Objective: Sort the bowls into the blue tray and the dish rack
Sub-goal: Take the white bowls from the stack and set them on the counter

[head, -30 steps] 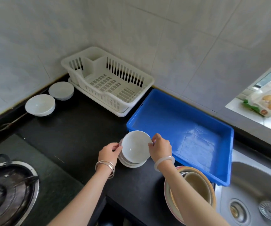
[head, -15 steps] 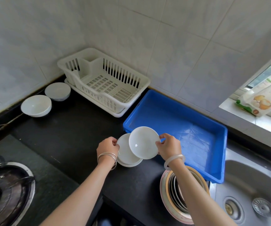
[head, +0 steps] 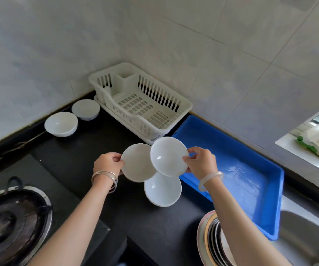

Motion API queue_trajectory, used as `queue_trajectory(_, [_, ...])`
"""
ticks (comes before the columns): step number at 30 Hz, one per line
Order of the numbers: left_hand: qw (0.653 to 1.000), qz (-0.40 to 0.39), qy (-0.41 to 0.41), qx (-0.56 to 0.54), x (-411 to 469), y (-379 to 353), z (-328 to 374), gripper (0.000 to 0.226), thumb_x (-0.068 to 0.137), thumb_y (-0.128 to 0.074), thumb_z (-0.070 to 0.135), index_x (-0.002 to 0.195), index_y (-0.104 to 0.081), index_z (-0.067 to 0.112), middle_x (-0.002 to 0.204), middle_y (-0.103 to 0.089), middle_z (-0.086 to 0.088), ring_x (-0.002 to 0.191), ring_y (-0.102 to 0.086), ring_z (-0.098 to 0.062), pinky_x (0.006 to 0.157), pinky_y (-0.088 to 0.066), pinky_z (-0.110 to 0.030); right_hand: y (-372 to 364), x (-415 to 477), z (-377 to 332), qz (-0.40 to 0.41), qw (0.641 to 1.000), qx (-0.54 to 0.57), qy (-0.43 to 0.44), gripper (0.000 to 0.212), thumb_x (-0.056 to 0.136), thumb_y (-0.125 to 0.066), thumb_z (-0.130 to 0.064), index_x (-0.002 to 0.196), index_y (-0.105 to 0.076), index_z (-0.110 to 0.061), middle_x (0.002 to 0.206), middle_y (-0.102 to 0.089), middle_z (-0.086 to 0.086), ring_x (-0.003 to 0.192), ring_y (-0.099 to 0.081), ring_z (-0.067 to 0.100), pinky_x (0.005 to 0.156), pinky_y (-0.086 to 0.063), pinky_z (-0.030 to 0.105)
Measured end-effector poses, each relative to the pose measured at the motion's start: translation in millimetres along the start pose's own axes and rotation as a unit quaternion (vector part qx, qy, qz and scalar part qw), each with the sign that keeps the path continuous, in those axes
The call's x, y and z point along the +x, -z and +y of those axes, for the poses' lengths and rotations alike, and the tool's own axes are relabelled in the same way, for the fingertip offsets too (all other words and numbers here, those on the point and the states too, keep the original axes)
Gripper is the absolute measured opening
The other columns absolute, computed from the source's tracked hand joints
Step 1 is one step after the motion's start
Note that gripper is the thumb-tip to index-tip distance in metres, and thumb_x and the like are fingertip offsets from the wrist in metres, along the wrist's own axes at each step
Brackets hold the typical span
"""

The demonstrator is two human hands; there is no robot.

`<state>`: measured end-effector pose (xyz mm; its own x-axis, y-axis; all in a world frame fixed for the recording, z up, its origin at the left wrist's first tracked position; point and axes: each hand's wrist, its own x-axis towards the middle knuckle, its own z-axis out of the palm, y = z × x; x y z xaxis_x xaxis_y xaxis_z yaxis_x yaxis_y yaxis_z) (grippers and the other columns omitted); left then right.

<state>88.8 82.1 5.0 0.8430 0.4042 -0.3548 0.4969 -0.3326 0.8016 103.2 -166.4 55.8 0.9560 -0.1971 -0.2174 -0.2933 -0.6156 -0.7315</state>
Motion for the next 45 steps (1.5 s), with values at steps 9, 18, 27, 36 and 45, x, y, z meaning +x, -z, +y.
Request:
queue_trajectory(9, [0.983, 0.120, 0.091, -0.103, 47, 56, -38, 0.026, 0.077, -0.060, 0.000, 0.100, -0.069, 0.006, 0.085, -0.065, -0.003, 0.073, -0.064, -0.023, 0.058, -0.056, -0.026, -80, 53, -45, -0.085, 0.996, 0.037, 0.006, 0.016, 0.083, -0.060, -0.008, 0.092, -0.063, -0.021, 0.078, -0.061, -0.003, 0.057, -0.064, 0.011, 0.050, -0.057, 0.022])
queue_trajectory(18, [0.952, 0.204, 0.164, -0.157, 109, 87, -71, 0.025, 0.077, -0.060, -0.001, 0.098, -0.070, 0.005, 0.087, -0.066, -0.008, 0.072, -0.063, -0.027, 0.073, -0.058, -0.039, -184, 119, -68, -0.145, 0.988, 0.040, -0.032, 0.027, 0.085, -0.057, -0.007, 0.110, -0.060, -0.017, 0.070, -0.056, -0.006, 0.053, -0.058, 0.009, 0.062, -0.061, 0.037])
queue_trajectory(27, [0.924, 0.218, 0.216, -0.230, 146, 92, -87, 0.023, 0.078, -0.061, -0.004, 0.099, -0.067, 0.005, 0.102, -0.067, -0.016, 0.090, -0.066, -0.035, 0.071, -0.058, -0.038, -242, 153, -75, -0.145, 0.986, 0.049, -0.063, 0.028, 0.083, -0.055, -0.006, 0.108, -0.059, -0.016, 0.077, -0.056, -0.002, 0.060, -0.058, 0.014, 0.067, -0.061, 0.043])
queue_trajectory(36, [0.892, 0.212, 0.232, -0.325, 150, 87, -94, 0.016, 0.079, -0.060, -0.007, 0.086, -0.061, 0.007, 0.095, -0.064, -0.017, 0.083, -0.065, -0.034, 0.067, -0.054, -0.036, -259, 164, -78, -0.148, 0.986, 0.047, -0.058, 0.028, 0.085, -0.057, -0.008, 0.111, -0.058, -0.016, 0.074, -0.051, -0.008, 0.056, -0.057, 0.009, 0.060, -0.060, 0.033])
queue_trajectory(45, [0.860, 0.193, 0.243, -0.407, 140, 79, -92, 0.022, 0.087, -0.056, 0.001, 0.107, -0.057, 0.009, 0.108, -0.057, -0.012, 0.094, -0.061, -0.030, 0.076, -0.053, -0.037, -262, 155, -78, -0.179, 0.941, 0.240, -0.160, 0.033, 0.087, -0.057, -0.005, 0.118, -0.055, -0.016, 0.105, -0.056, 0.006, 0.096, -0.062, 0.027, 0.069, -0.057, 0.031])
